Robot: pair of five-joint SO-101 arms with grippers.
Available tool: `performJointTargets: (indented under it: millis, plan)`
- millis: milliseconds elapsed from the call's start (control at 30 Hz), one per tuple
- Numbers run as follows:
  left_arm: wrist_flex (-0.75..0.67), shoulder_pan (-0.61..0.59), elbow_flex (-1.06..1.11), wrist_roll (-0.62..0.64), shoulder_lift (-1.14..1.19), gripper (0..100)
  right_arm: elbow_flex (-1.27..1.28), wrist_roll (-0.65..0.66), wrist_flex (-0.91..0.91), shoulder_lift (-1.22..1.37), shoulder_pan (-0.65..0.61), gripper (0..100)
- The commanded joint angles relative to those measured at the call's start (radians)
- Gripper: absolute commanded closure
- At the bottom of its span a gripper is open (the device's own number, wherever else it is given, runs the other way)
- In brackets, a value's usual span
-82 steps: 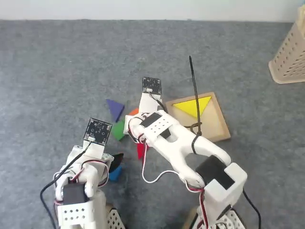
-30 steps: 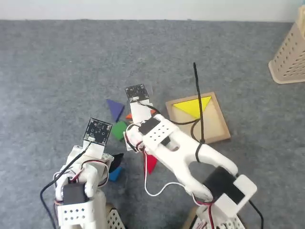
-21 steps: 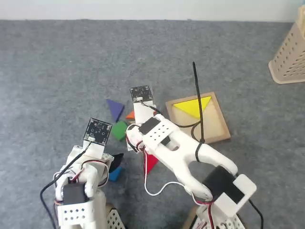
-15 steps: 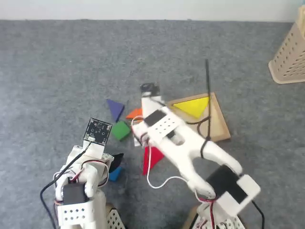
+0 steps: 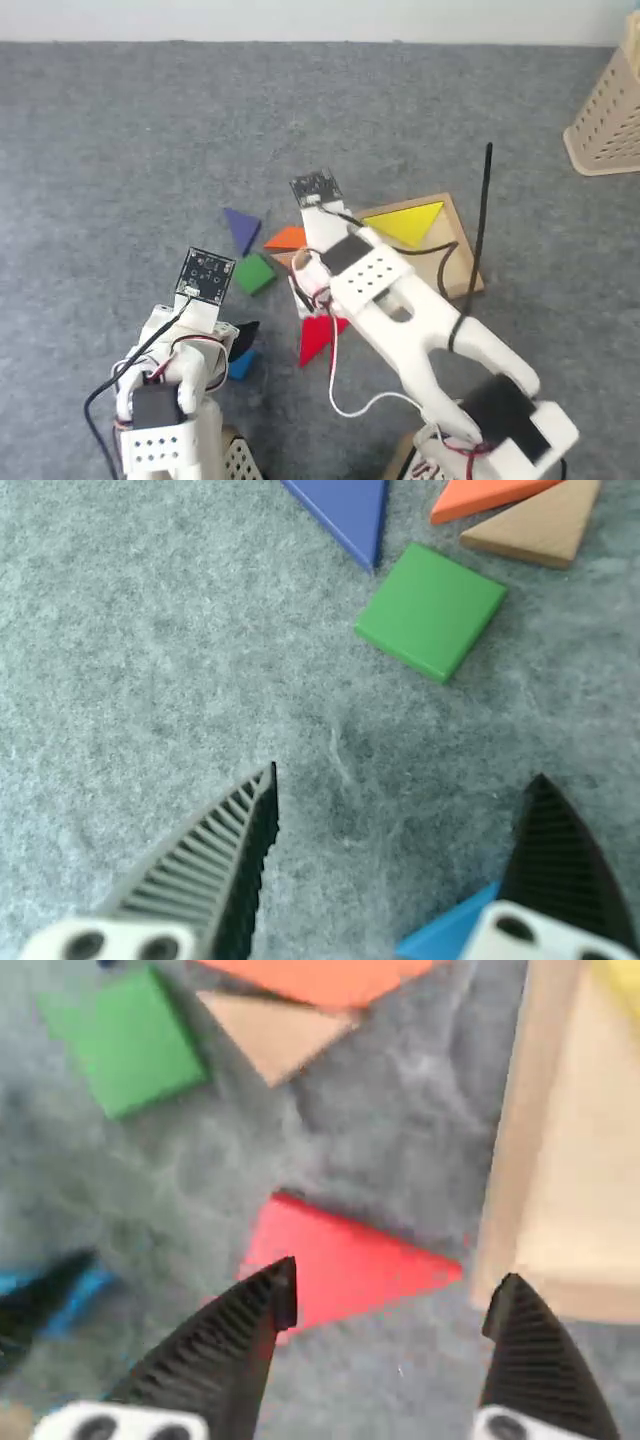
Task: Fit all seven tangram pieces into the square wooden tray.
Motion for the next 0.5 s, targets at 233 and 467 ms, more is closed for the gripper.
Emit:
performJointTargets:
  millis: [233,467]
  plan:
    - [0.0,0.002,-0.005,-0.002,-0.014,65,0.149,0.164,0.005,-0.173,0.016,69.3]
    - [0.0,0.002,-0.005,-0.002,-0.014,65,0.181,0.18,-0.065,-0.177,-0.035,82.8]
